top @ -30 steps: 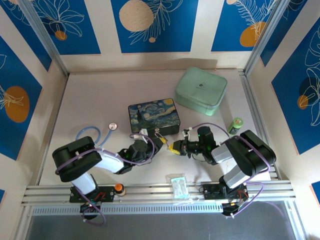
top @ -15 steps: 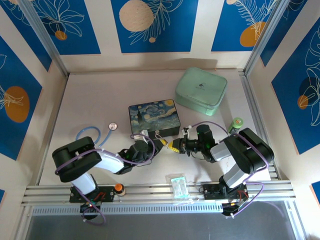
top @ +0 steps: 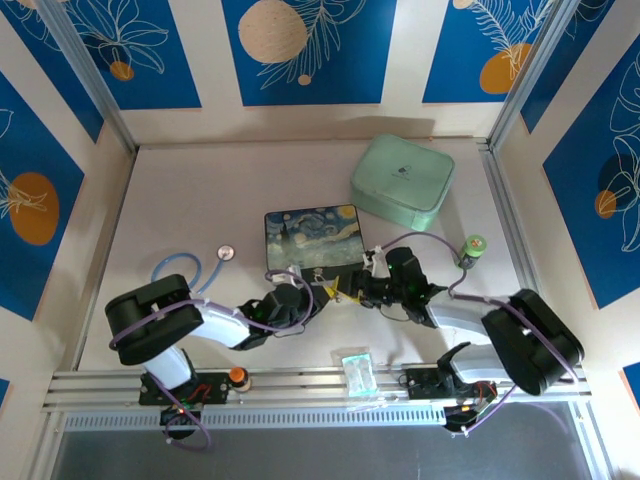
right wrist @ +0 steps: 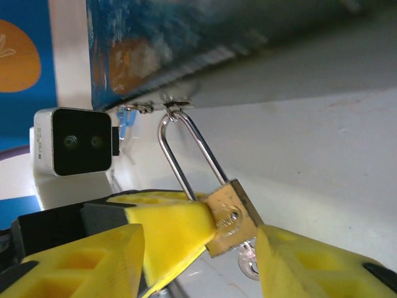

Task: Unlock a padlock with a key

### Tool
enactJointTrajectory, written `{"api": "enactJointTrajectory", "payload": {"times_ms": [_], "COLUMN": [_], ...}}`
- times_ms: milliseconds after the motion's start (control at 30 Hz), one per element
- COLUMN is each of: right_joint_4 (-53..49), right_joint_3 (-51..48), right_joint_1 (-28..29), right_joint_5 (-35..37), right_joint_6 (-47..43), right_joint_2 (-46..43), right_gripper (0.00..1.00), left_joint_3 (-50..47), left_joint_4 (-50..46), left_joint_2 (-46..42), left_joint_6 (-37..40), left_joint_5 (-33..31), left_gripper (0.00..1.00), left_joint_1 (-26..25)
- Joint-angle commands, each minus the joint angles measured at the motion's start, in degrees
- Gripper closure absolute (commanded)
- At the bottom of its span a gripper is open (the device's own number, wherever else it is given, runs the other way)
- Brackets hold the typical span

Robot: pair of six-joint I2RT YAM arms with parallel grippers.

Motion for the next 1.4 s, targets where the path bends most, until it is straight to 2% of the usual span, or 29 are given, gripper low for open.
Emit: {"api": "enactJointTrajectory", "payload": {"times_ms": [0, 67, 100, 133, 267, 333, 400, 433, 533, 600, 633, 667, 700, 733, 867, 1033, 1367], "right_joint_4": [-17.6, -23.6, -26.8, -30.2, -39.2, -40.2, -37.3, -35.1, -33.0, -30.4, -26.9, -23.3, -18.9, -16.2, -14.1, -11.6, -11.2], "right_joint_3": [2.5, 3.8, 4.5, 5.4, 8.2, 7.5, 5.4, 4.2, 2.5, 1.7, 0.7, -0.6, -2.2, -3.3, -4.1, -4.6, 0.6], "right_joint_1": [1.4, 2.5, 3.5, 4.7, 11.1, 16.3, 19.5, 20.7, 23.1, 23.3, 23.4, 23.5, 23.5, 23.6, 23.6, 24.8, 30.8], "right_joint_5": [8.6, 13.1, 16.8, 20.6, 33.7, 43.0, 46.1, 47.1, 51.1, 48.8, 45.0, 41.4, 39.2, 39.3, 40.7, 40.5, 44.0], "right_joint_6": [-9.3, -11.3, -12.1, -13.1, -19.9, -21.5, -23.8, -25.3, -28.5, -31.6, -35.7, -39.9, -43.2, -43.9, -46.3, -49.8, -54.4], "right_joint_2": [-3.6, -5.1, -5.7, -6.2, -8.9, -12.4, -15.6, -16.8, -19.1, -20.1, -20.4, -20.5, -20.5, -20.4, -20.8, -20.3, -9.3], "right_gripper": [0.41, 0.35, 0.25, 0.00, 0.01, 0.10, 0.10, 0.00, 0.01, 0.00, 0.04, 0.13, 0.26, 0.30, 0.35, 0.46, 0.50], "left_joint_3": [2.1, 2.3, 2.2, 2.1, 1.6, 0.1, -2.1, -2.8, -3.0, -2.2, -1.8, -1.6, -1.4, -1.1, 0.7, 1.3, 2.4], "left_joint_4": [-1.7, -2.1, -2.1, -2.4, -4.4, -3.4, -2.3, -2.4, -5.3, -8.7, -10.4, -11.8, -13.7, -15.6, -23.0, -20.8, -21.2], "left_joint_2": [-0.7, -1.0, -1.3, -1.6, -3.5, -4.5, -5.7, -6.4, -8.7, -10.6, -11.6, -12.5, -13.6, -14.7, -17.1, -15.6, -14.8], "left_joint_6": [1.4, 1.7, 1.7, 1.9, 2.6, 2.2, 1.3, 1.2, 1.7, 2.4, 2.8, 3.3, 3.5, 3.8, 4.6, 3.4, 3.5], "left_joint_5": [0.8, 0.3, -0.1, -0.5, -1.9, -1.0, -0.5, -0.2, 0.5, 1.4, 1.6, 1.6, 1.4, 1.1, 0.8, 2.6, 2.9], "left_gripper": [1.00, 1.00, 1.00, 1.00, 1.00, 1.00, 1.00, 1.00, 1.00, 1.00, 1.00, 1.00, 1.00, 1.00, 1.00, 1.00, 1.00], "left_joint_1": [-0.8, -0.8, -0.8, -0.8, -0.8, 0.1, 1.2, 1.8, 2.2, 2.2, 2.2, 2.2, 2.2, 2.4, 2.4, 2.4, 2.4]}}
